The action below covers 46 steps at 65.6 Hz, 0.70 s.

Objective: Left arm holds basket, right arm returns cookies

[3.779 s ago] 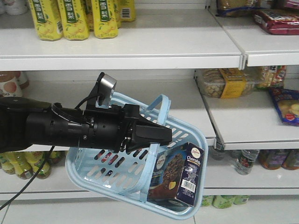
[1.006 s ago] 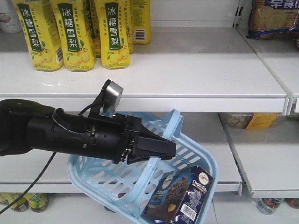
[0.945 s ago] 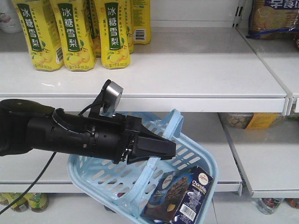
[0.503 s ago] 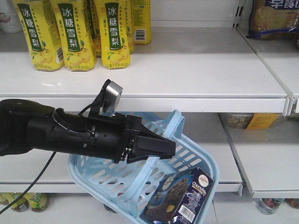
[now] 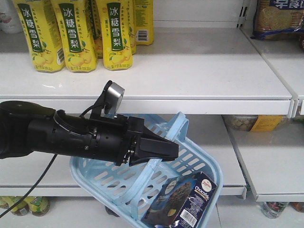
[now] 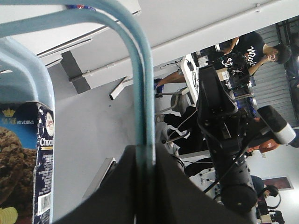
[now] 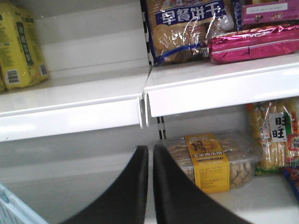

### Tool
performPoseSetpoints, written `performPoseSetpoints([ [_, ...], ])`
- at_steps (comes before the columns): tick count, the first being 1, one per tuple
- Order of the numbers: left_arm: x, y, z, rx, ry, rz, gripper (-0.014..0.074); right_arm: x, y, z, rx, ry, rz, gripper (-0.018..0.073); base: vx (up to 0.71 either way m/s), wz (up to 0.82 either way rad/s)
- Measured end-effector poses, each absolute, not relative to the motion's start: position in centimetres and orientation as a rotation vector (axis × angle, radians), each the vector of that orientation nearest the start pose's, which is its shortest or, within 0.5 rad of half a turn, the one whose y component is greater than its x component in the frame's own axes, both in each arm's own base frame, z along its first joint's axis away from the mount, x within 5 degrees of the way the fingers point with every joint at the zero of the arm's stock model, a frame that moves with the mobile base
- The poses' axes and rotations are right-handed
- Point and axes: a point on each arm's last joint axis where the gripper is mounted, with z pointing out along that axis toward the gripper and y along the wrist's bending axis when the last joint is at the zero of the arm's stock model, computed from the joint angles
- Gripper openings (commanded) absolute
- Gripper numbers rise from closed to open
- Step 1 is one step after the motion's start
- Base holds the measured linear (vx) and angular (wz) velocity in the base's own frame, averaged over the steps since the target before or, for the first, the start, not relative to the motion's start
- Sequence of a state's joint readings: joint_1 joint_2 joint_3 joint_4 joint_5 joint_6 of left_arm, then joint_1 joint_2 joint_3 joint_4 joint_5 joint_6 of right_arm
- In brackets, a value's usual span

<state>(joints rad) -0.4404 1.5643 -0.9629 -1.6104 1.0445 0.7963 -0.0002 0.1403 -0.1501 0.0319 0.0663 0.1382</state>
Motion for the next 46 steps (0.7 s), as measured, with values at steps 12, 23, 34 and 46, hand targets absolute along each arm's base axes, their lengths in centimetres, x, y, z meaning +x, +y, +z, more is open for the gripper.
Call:
performPoseSetpoints([
  [12, 24.4, -20.2, 28.2, 0.321, 2.264, -1.801, -0.0003, 8.0, 0.2, 26.0, 0.225, 1.672, 0.231, -0.0006, 0.00, 0.00],
  [23, 24.4, -20.2, 28.2, 0.321, 2.264, -1.801, -0.0003, 9.0, 0.4, 25.1, 0.314, 1.775, 0.314, -0.0006, 0.00, 0.00],
  [34, 24.4, -20.2, 28.2, 0.322, 2.263, -1.800, -0.0003, 9.2, 0.4, 24.9, 0.338, 1.794, 0.335, -0.0001, 0.00, 0.00],
  [46, 24.4, -20.2, 28.2, 0.322, 2.263, -1.800, -0.0003, 9.2, 0.5, 24.9, 0.357, 1.796, 0.358, 0.0056, 0.00, 0.00],
])
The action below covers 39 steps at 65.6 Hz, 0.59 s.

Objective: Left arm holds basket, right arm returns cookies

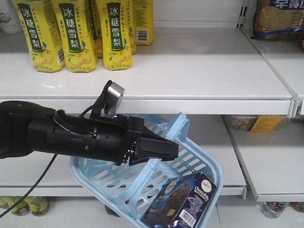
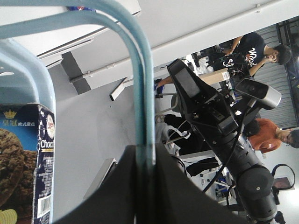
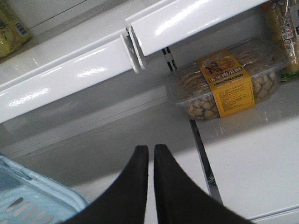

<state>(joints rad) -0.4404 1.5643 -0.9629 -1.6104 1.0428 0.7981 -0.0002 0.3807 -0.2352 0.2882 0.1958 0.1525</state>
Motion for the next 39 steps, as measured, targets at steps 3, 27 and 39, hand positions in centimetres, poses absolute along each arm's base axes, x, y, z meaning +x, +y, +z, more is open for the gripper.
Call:
performPoseSetpoints([
  [3, 24.4, -20.2, 28.2, 0.322, 2.263, -1.800, -0.0003, 9.2, 0.5, 24.9, 0.358, 1.802, 0.361, 0.0088, 0.00, 0.00],
  [27, 24.5, -20.2, 28.2, 0.321, 2.263, -1.799, -0.0003, 9.0, 0.8, 26.4, 0.353, 1.834, 0.397, 0.0421, 0.00, 0.00],
  [39, 24.5, -20.2, 28.2, 0.320, 2.262, -1.799, -0.0003, 8.8, 1.5, 26.3, 0.408, 1.858, 0.536, 0.0480, 0.00, 0.00],
])
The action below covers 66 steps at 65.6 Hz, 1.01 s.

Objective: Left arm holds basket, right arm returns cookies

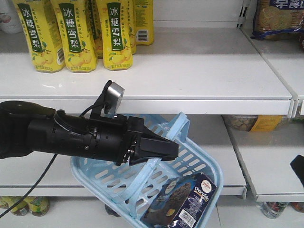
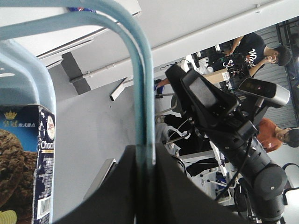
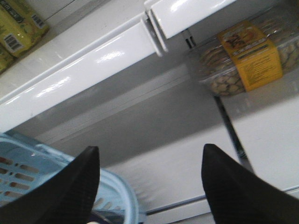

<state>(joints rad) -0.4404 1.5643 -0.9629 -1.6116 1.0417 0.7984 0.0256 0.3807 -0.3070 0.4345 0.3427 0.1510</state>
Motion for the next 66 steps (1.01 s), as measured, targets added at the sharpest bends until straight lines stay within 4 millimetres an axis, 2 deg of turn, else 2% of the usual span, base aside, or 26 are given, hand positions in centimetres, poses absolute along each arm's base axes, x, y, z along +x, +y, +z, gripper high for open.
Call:
performPoseSetpoints([
  [7, 24.5, -20.2, 28.2, 0.319, 2.262, -1.800, -0.0003, 8.9, 2.5, 26.0, 0.388, 1.907, 0.663, 0.0480, 0.00, 0.00],
  [17, 24.5, -20.2, 28.2, 0.317, 2.260, -1.802, -0.0003, 8.9, 4.4, 25.2, 0.357, 2.065, 0.861, 0.0480, 0.00, 0.00],
  [31, 24.5, -20.2, 28.2, 0.316, 2.260, -1.803, -0.0003, 9.5, 6.4, 24.5, 0.439, 2.186, 1.093, 0.0480, 0.00, 0.00],
  [48, 24.5, -20.2, 28.2, 0.314, 2.259, -1.804, -0.0003, 10.7, 8.0, 23.9, 0.466, 2.253, 1.224, 0.0480, 0.00, 0.00],
  [66, 24.5, -20.2, 28.2, 0.314, 2.258, -1.803, -0.0003, 12.7, 9.0, 22.0, 0.442, 2.352, 1.190, 0.0478, 0.00, 0.00],
])
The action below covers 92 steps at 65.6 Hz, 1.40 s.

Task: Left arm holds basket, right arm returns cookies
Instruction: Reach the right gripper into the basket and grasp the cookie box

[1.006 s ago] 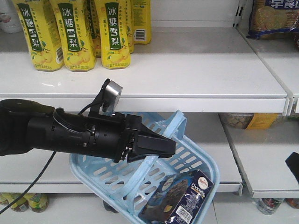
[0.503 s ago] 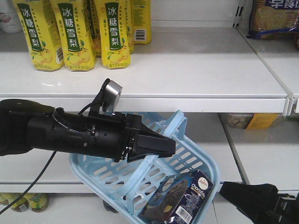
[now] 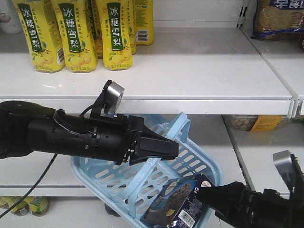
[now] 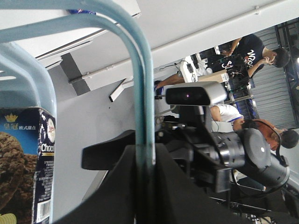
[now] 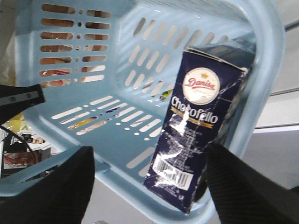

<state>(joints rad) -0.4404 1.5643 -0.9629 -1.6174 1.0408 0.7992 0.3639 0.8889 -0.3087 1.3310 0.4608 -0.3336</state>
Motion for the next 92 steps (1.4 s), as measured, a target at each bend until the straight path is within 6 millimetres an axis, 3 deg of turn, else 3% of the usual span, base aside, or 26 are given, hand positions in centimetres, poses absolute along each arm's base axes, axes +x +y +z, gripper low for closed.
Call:
performPoseSetpoints([
  [19, 24.5, -20.2, 28.2, 0.314, 2.258, -1.803, -0.0003, 14.1, 9.4, 20.1, 0.471, 2.436, 1.123, 0.0478, 0.00, 0.00],
  [49, 24.5, -20.2, 28.2, 0.311, 2.260, -1.796, -0.0003, 14.8, 9.9, 20.3, 0.469, 2.377, 1.200, 0.0478, 0.00, 0.00],
  [64, 24.5, -20.2, 28.1, 0.312, 2.262, -1.792, -0.0003, 15.4, 10.1, 19.3, 0.487, 2.411, 1.172, 0.0478, 0.00, 0.00],
  [92, 24.6, -20.2, 28.1, 0.315, 2.267, -1.779, -0.0003, 18.2, 11.2, 18.9, 0.431, 2.449, 1.140, 0.0454, 0.00, 0.00],
])
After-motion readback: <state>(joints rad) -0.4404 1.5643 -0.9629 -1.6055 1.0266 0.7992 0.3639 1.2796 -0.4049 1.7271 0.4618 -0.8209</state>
